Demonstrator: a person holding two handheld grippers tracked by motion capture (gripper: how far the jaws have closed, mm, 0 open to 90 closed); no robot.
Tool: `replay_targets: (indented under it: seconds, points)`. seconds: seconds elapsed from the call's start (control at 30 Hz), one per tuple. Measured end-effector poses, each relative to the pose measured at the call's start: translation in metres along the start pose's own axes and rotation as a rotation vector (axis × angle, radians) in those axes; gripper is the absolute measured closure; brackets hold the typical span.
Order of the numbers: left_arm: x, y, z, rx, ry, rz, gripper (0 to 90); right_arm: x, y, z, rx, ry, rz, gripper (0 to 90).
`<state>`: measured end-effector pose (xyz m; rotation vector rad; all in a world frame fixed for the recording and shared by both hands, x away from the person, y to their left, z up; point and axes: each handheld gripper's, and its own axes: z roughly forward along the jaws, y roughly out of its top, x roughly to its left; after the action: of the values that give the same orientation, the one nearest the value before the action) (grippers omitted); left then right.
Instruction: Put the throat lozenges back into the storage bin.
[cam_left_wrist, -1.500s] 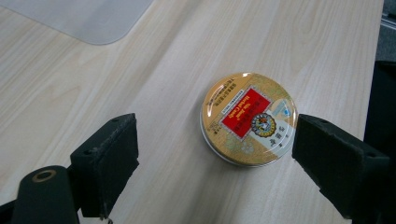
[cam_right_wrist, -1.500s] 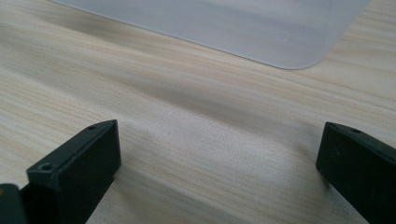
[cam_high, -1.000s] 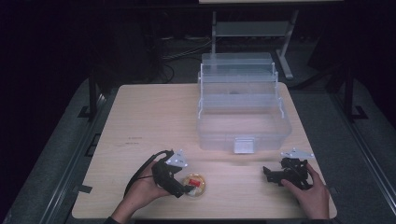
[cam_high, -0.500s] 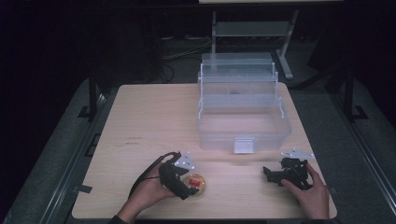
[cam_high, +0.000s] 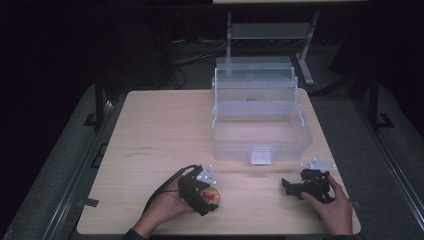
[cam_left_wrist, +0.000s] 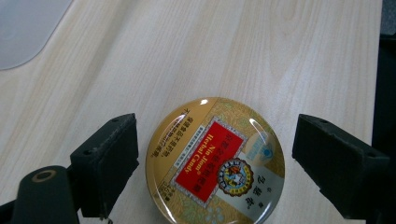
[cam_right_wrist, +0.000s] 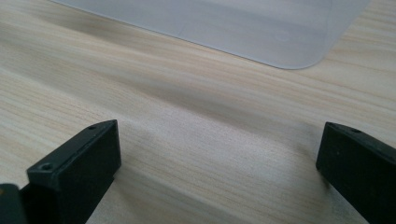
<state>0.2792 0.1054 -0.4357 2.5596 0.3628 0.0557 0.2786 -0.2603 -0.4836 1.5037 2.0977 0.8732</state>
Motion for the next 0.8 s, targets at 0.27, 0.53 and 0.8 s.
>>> replay_targets:
  seconds: [0.27, 0.53, 0.8]
  points:
    - [0.000, 0.001, 0.006, 0.025, 0.001, 0.010, 13.8, 0.000, 0.000, 0.000, 0.000, 0.000, 0.000, 0.0]
    - [-0.001, 0.000, 0.011, 0.050, 0.008, 0.012, 13.8, 0.000, 0.000, 0.000, 0.000, 0.000, 0.001, 0.0]
    - [-0.002, -0.002, 0.015, 0.068, 0.012, 0.010, 13.9, 0.000, 0.000, 0.000, 0.000, 0.000, 0.000, 0.0]
